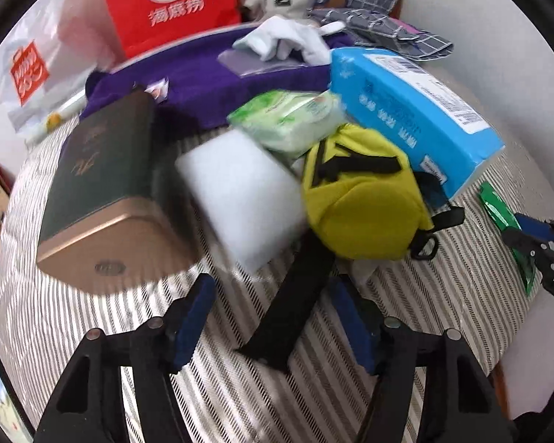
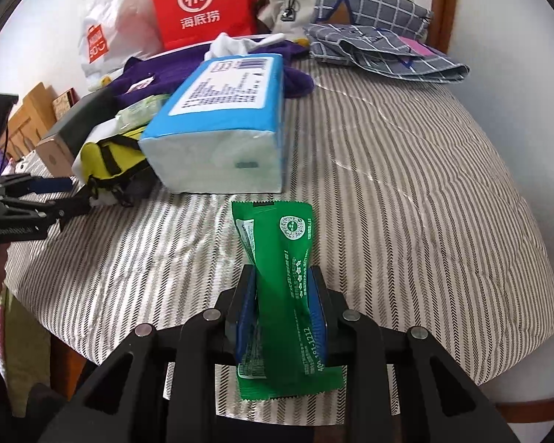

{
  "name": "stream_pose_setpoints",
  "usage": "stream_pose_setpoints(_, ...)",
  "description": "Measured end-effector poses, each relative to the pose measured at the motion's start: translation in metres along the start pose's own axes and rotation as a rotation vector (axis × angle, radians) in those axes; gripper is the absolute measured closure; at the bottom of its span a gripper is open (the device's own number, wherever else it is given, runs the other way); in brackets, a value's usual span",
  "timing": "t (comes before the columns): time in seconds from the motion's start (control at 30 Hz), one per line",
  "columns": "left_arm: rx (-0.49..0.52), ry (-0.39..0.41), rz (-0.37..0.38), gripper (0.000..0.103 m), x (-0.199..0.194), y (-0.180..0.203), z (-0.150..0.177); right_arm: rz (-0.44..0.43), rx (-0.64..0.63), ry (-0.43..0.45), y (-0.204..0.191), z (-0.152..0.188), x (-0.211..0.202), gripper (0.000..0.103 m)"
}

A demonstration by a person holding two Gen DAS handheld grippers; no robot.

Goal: Organize soft objects
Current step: 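Grasp the black strap with the left gripper and lift it while the right gripper holds the green packet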

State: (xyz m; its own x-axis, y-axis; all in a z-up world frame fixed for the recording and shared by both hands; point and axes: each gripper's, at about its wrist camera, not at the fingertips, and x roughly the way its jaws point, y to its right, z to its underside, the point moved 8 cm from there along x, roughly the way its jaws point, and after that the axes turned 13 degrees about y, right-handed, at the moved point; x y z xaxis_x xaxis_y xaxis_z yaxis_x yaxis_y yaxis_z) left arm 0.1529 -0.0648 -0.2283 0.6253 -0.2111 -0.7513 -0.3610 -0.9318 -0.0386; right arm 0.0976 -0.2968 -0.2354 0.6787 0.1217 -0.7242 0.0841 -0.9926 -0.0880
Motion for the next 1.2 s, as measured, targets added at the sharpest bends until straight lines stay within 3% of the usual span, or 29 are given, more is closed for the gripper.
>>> stream_pose_setpoints(0.1,0.023,0.011,0.021,0.073,-0.002,0.008,-0.002,0.002,-0.007,0.002,-0.001,-0.001,0.001,0.075)
stream_pose_setpoints(0.13,0.026,0.008,0.03,0.074,-0.003,0.011,-0.002,0.005,-0.011,0.003,-0.002,-0.001,0.001,0.075)
stream_pose_setpoints(0.33,0.042,-0.003,0.039,0.075,-0.012,0.013,0.006,0.002,-0.007,0.011,-0.002,0.0,0.001,0.075)
stream_pose_setpoints(0.57,0.02,0.012,0.032,0.067,-0.005,0.015,0.0,0.0,0.004,0.018,-0.004,-0.001,0.003,0.075)
stream_pose_setpoints(0.63,0.007,0.02,0.041,0.078,-0.006,0.013,0.0,0.0,0.004,0.026,-0.005,-0.002,0.004,0.075)
stream_pose_setpoints(0.73,-0.019,0.007,0.065,0.081,-0.011,0.013,0.004,-0.008,0.005,0.032,-0.008,-0.002,0.002,0.078)
stream_pose_setpoints(1.2,-0.092,0.018,0.027,0.082,-0.049,-0.008,0.039,-0.02,0.001,0.043,-0.018,0.005,-0.019,0.08)
